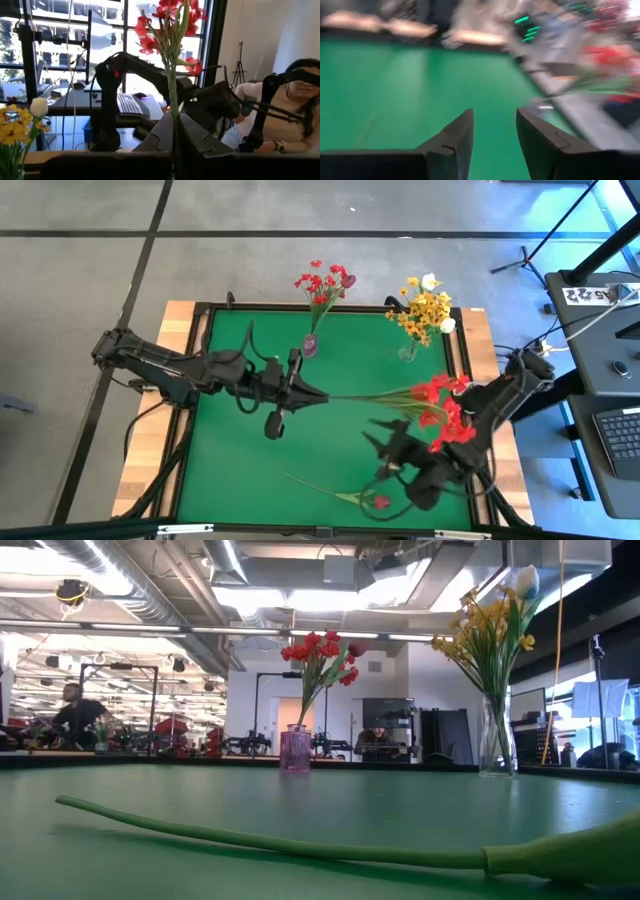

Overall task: Sort flowers into vase by color
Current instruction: Put the red flowers into the pink transparent vase

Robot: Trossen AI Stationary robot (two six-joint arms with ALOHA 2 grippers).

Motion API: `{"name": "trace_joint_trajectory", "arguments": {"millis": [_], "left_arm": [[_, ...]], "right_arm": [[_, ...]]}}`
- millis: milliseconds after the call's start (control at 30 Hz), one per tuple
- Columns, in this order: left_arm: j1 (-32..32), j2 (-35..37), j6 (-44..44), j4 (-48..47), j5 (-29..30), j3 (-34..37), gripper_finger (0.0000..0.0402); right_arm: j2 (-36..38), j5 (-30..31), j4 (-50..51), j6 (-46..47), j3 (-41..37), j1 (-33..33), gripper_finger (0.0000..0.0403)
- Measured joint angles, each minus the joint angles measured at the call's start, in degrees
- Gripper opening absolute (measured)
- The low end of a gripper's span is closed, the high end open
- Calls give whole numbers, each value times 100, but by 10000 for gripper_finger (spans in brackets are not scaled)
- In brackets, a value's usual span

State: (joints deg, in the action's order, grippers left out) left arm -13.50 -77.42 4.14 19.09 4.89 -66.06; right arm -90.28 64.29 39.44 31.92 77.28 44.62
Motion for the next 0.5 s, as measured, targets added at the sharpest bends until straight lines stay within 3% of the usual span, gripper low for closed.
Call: {"name": "trace_joint_trajectory", "arguments": {"millis": [100, 200, 333, 500], "left_arm": [[13, 1, -17, 32, 0, 0, 3], [13, 1, -21, 60, 0, 0, 3], [13, 1, -24, 63, -2, 0, 3], [13, 1, -24, 30, -10, 0, 3]], "right_arm": [[-4, -1111, -1587, -1505, -341, -280, 147], [8, -1734, -2938, -2448, -810, -516, 147], [162, -1780, -4372, -3038, -1504, -739, 147], [399, -1899, -7273, -4178, -2760, -924, 147]]}}
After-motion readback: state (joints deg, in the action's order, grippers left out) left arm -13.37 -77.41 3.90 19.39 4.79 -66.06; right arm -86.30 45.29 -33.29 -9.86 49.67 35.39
